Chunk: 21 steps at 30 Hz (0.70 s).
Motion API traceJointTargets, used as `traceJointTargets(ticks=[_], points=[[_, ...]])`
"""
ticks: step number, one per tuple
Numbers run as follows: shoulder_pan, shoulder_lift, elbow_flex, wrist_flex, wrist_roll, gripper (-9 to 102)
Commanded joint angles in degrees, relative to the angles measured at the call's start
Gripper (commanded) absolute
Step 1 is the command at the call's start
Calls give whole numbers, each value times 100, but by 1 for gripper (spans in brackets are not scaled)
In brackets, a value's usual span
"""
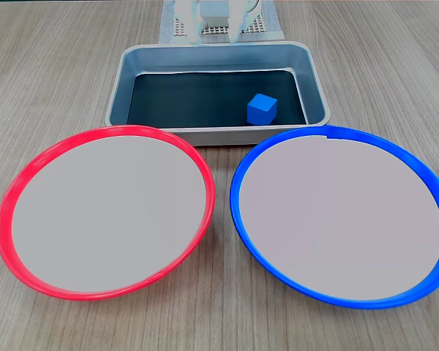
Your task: Move a blue block from tray to blue dish
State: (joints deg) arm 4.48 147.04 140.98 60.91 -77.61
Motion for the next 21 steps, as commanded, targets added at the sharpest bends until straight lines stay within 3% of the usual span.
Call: traceJointTargets(ticks=[1, 9, 21], points=[[-220, -1318, -1178, 35, -703, 29], [-422, -2848, -914, -1424, -1714, 34], [-563, -4140, -940, -1775, -2795, 35]])
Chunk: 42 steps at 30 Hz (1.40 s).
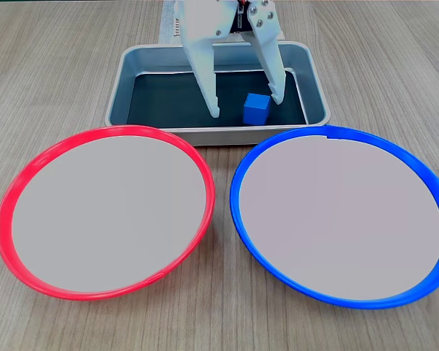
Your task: Move a blue block from tray to blue dish
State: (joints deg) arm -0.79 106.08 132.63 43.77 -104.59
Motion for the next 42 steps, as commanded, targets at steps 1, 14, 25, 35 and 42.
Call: traceJointTargets(ticks=[1, 14, 25, 35, 42], points=[[-114, -123, -123, -105, -105, 35], [-571, -352, -237, -62, 97, 19], [-580, -466, -360, -79, 396, 0], [-1441, 782, -1652, 1793, 2742, 0], [-1679, -62, -4825, 3015, 4922, 0]])
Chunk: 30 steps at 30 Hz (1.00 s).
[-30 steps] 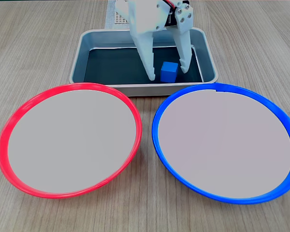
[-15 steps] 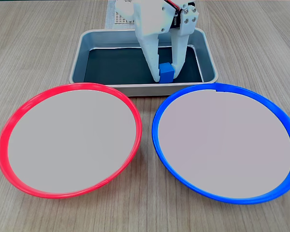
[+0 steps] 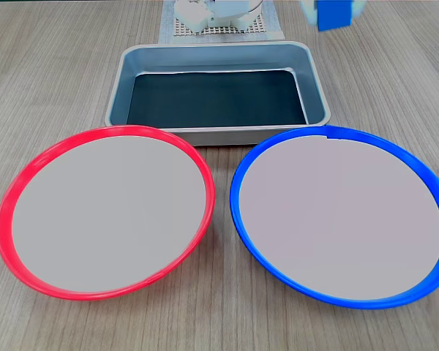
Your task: Move a blue block from tray to blue dish
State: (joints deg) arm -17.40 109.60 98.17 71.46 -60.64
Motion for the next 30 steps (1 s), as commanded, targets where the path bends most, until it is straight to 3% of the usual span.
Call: traceJointTargets(ticks=[1, 8, 15, 30], points=[[0, -650, -1749, 272, 606, 0], [281, -2566, -3138, -360, 668, 0], [475, -3718, -3463, -835, 360, 0], [571, -4122, -3393, -2039, 132, 36]])
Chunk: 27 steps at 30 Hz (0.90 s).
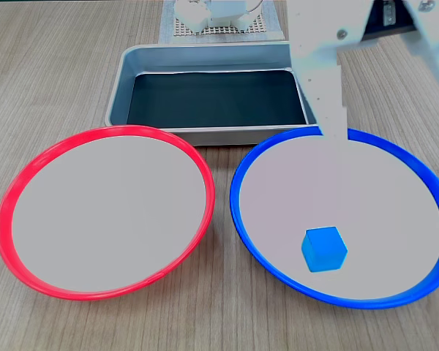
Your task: Move a blue block from tray to blue dish
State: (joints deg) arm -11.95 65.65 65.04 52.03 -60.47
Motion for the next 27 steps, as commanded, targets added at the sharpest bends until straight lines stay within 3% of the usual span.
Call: traceJointTargets(ticks=[1, 4, 8, 11, 14, 16, 19, 27], points=[[-18, 431, -97, -105, 281, 38], [-158, 1028, -97, -202, 993, 38], [-176, 2013, -18, -281, 2716, 34], [26, 3208, 606, -132, 4184, 1], [290, 4307, 1705, 35, 4887, 0], [536, 5511, 3454, -747, 5766, -1], [686, 7128, 5845, -2215, 6267, -1], [1107, 10160, 9123, -1160, 6583, -1]])
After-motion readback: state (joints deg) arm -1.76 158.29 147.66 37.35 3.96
